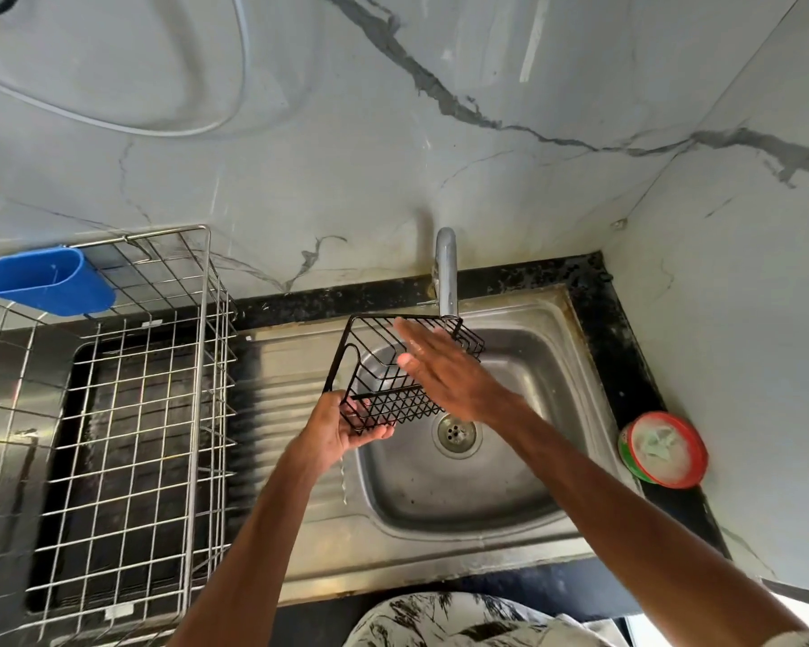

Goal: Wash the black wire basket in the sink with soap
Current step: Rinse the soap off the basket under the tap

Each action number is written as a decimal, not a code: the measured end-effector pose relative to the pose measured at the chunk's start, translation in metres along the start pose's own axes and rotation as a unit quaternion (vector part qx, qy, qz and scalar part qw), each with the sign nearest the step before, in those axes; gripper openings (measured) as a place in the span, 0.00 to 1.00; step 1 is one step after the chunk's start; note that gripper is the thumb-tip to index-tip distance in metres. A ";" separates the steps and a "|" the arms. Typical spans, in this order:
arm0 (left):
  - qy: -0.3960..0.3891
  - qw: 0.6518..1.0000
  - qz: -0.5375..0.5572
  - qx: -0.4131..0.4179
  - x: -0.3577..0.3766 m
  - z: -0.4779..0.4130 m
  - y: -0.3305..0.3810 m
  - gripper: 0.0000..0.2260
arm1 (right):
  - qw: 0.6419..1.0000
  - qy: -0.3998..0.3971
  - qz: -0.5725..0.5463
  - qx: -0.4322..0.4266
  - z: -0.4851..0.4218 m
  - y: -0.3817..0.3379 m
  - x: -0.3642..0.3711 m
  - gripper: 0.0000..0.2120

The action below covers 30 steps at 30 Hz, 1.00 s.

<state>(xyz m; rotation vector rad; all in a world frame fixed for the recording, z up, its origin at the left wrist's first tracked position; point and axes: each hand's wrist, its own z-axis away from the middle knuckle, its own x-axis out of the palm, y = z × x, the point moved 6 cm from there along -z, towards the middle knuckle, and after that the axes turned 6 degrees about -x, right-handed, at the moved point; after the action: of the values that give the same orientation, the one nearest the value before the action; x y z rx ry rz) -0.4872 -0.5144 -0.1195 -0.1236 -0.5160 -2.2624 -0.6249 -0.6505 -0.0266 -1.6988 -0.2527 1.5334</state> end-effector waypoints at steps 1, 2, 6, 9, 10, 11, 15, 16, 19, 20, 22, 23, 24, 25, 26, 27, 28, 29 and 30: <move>-0.005 1.000 0.004 -0.001 -0.003 0.000 0.000 0.20 | 1.000 0.012 -0.005 0.011 0.001 0.013 -0.003 0.29; -0.013 1.000 0.004 -0.003 -0.005 0.001 0.000 0.19 | 0.999 0.022 -0.016 0.037 0.001 0.028 -0.005 0.29; -0.039 0.999 -0.015 -0.001 -0.007 0.004 -0.002 0.19 | 0.975 -0.014 -0.106 0.194 0.004 0.095 -0.007 0.36; -0.035 0.999 0.001 0.000 -0.004 0.005 -0.006 0.17 | 0.953 -0.031 -0.166 0.252 0.007 0.128 -0.003 0.48; -0.031 0.999 0.017 -0.004 -0.003 0.005 -0.008 0.18 | 0.950 -0.024 -0.155 0.268 0.007 0.127 -0.004 0.45; -0.027 0.999 0.032 -0.009 -0.002 0.004 -0.010 0.20 | 0.953 -0.008 -0.138 0.271 0.006 0.123 -0.005 0.40; -0.057 0.993 0.101 -0.017 0.003 0.010 -0.015 0.19 | 0.978 0.084 -0.071 0.175 -0.004 0.072 -0.019 0.29; -0.064 0.991 0.119 -0.022 0.003 0.011 -0.016 0.19 | 0.984 0.084 -0.048 0.150 -0.005 0.058 -0.018 0.32; -0.053 0.990 0.131 -0.031 -0.006 0.002 -0.018 0.23 | 0.993 0.057 0.029 0.095 -0.004 0.028 0.001 0.37; -0.051 0.991 0.122 -0.027 -0.011 -0.001 -0.016 0.23 | 0.995 0.053 0.029 0.083 -0.002 0.019 0.005 0.37; -0.046 0.994 0.100 -0.023 -0.020 -0.002 -0.013 0.21 | 0.996 0.043 0.035 0.073 0.001 0.017 0.015 0.37; -0.045 0.995 0.092 -0.020 -0.022 0.000 -0.012 0.19 | 0.995 0.044 0.028 0.081 0.003 0.017 0.014 0.36; -0.049 0.996 0.080 -0.014 -0.022 0.002 -0.011 0.17 | 0.994 0.048 0.013 0.098 0.003 0.022 0.012 0.36; -0.051 0.997 0.064 -0.009 -0.021 0.006 -0.009 0.16 | 0.992 0.049 -0.003 0.117 0.003 0.028 0.010 0.36; -0.053 0.997 0.046 -0.006 -0.019 0.009 -0.009 0.14 | 0.989 0.045 -0.022 0.138 0.002 0.033 0.006 0.36; -0.055 0.998 0.031 -0.005 -0.018 0.011 -0.008 0.13 | 0.986 0.033 -0.035 0.158 0.001 0.039 0.004 0.38; -0.059 0.998 0.019 -0.004 -0.016 0.013 -0.009 0.12 | 0.982 0.022 -0.047 0.182 0.000 0.046 0.002 0.40; -0.061 0.998 0.011 -0.002 -0.015 0.015 -0.009 0.13 | 0.977 0.014 -0.057 0.205 -0.002 0.056 -0.001 0.42; -0.063 0.998 0.008 -0.001 -0.015 0.015 -0.010 0.13 | 0.972 0.016 -0.070 0.222 -0.003 0.066 -0.006 0.44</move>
<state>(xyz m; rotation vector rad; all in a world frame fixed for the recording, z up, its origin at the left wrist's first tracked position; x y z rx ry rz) -0.4859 -0.4918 -0.1125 -0.2728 -0.5766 -2.2496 -0.6473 -0.6979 -0.0665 -1.3216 -0.0076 1.3378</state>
